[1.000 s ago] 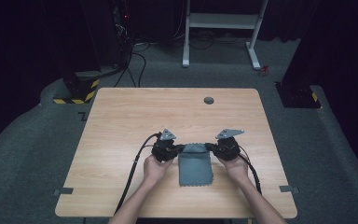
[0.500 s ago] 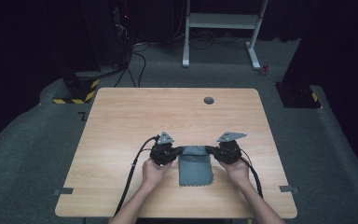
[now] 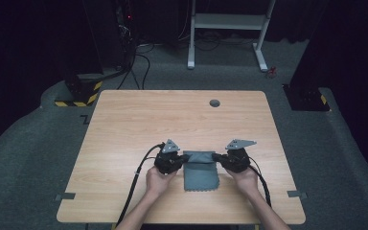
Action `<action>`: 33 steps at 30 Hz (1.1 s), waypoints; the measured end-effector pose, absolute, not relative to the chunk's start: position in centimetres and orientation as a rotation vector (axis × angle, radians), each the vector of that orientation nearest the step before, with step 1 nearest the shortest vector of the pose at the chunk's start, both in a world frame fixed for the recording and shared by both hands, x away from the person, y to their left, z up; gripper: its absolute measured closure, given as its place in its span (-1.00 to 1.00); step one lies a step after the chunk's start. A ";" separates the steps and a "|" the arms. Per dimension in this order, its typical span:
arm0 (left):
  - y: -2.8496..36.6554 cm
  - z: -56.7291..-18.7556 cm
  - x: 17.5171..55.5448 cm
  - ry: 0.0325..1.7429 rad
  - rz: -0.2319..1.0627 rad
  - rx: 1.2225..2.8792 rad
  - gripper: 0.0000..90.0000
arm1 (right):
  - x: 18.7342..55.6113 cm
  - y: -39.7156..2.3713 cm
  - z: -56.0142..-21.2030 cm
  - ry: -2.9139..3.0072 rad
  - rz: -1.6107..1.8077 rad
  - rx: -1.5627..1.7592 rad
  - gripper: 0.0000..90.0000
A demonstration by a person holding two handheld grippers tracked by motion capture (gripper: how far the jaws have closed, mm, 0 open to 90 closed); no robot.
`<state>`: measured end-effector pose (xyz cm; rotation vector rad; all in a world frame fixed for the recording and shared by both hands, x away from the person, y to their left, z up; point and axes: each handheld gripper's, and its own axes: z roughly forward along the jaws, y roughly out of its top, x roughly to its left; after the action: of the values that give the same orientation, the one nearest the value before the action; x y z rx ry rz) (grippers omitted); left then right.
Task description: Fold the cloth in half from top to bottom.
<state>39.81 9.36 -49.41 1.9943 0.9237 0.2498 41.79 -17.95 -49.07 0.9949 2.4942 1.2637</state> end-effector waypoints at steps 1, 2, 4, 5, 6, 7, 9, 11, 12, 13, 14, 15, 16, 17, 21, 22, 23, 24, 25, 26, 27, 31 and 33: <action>9.4 -49.4 39.8 0.924 0.245 1.993 0.96 | 41.7 -18.0 -49.1 2.495 1.265 0.998 0.98; 9.4 -49.4 39.7 0.923 0.242 1.993 0.96 | 41.6 -18.0 -49.1 2.495 1.266 0.997 0.98; 9.4 -49.5 39.6 0.922 0.238 1.990 0.96 | 41.6 -18.1 -49.1 2.495 1.272 0.997 0.98; 9.4 -49.5 39.6 0.921 0.236 1.991 0.96 | 41.5 -18.1 -49.2 2.494 1.277 1.000 0.98; 9.3 -49.6 39.5 0.921 0.233 1.992 0.96 | 41.4 -18.2 -49.2 2.494 1.277 0.999 0.98; 9.3 -49.6 39.5 0.914 0.239 1.995 0.96 | 41.4 -18.2 -49.3 2.495 1.280 1.001 0.98; 9.3 -49.7 39.3 0.913 0.233 2.000 0.96 | 41.2 -18.3 -49.4 2.497 1.282 1.000 0.98; 9.3 -49.7 39.2 0.909 0.231 2.000 0.96 | 41.1 -18.4 -49.5 2.498 1.284 1.000 0.98; 9.3 -49.7 39.1 0.910 0.229 1.996 0.96 | 41.0 -18.4 -49.5 2.500 1.283 1.001 0.98; 9.4 -49.7 39.1 0.903 0.232 2.002 0.96 | 40.9 -18.4 -49.5 2.500 1.285 0.995 0.98; 9.3 -49.7 38.9 0.906 0.223 1.999 0.96 | 40.8 -18.4 -49.5 2.500 1.287 0.992 0.98; 9.3 -49.7 38.8 0.900 0.226 2.001 0.96 | 40.6 -18.5 -49.5 2.502 1.288 0.993 0.98; 9.3 -49.7 38.7 0.900 0.222 2.001 0.96 | 40.5 -18.5 -49.6 2.503 1.285 0.987 0.98; 9.3 -49.8 38.6 0.895 0.224 2.005 0.96 | 40.4 -18.5 -49.6 2.503 1.283 0.989 0.98; 9.1 -50.2 38.2 0.884 0.214 2.023 0.96 | 39.8 -18.6 -49.8 2.508 1.266 0.982 0.98; 9.0 -50.2 38.0 0.883 0.206 2.026 0.96 | 39.8 -18.6 -49.8 2.506 1.268 0.974 0.98; 9.0 -50.2 37.9 0.882 0.207 2.026 0.96 | 39.5 -18.6 -49.9 2.507 1.262 0.969 0.98; 9.0 -50.2 37.9 0.882 0.208 2.024 0.96 | 39.4 -18.6 -49.9 2.510 1.263 0.973 0.98; 9.0 -50.2 37.8 0.879 0.209 2.026 0.96 | 39.4 -18.7 -50.0 2.511 1.263 0.969 0.98; 9.0 -50.2 37.7 0.878 0.211 2.031 0.96 | 39.4 -18.7 -50.0 2.512 1.265 0.966 0.98; 9.0 -50.2 37.6 0.870 0.218 2.038 0.96 | 39.2 -18.7 -50.0 2.513 1.268 0.974 0.98; 9.0 -50.2 37.2 0.868 0.222 2.034 0.96 | 39.0 -18.7 -50.1 2.513 1.280 0.968 0.98; 9.0 -50.2 37.1 0.864 0.229 2.035 0.96 | 38.9 -18.7 -50.1 2.512 1.283 0.967 0.98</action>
<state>37.12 9.05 -50.19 2.0346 0.8644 0.2287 38.87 -18.75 -50.06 0.9670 2.5117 1.2830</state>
